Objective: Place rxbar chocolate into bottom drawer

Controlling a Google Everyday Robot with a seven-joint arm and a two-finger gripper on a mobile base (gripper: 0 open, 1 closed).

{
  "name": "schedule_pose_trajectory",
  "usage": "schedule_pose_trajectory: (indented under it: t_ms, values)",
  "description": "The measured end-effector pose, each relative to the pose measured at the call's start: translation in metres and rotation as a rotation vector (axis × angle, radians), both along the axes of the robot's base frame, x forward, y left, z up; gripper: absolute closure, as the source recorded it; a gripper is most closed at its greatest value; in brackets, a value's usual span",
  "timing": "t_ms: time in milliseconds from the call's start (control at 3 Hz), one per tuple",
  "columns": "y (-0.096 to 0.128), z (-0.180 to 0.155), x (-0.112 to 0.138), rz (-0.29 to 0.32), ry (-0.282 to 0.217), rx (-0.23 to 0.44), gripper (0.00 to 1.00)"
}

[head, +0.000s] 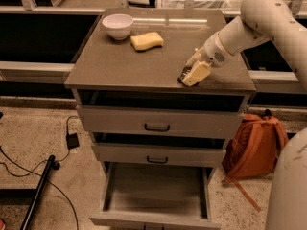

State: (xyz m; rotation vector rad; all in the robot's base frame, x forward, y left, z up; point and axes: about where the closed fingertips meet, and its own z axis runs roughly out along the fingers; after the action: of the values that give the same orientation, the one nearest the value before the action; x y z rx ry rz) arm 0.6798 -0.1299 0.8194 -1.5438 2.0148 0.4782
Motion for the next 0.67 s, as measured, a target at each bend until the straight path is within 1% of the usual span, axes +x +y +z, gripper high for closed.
schedule_pose_trajectory:
  t_ms: [333,667]
  values:
    - [-0.001,0.021,-0.022,0.016,-0.054,0.049,0.99]
    - [-0.002,0.042,-0.071,0.052,-0.131,0.108,1.00]
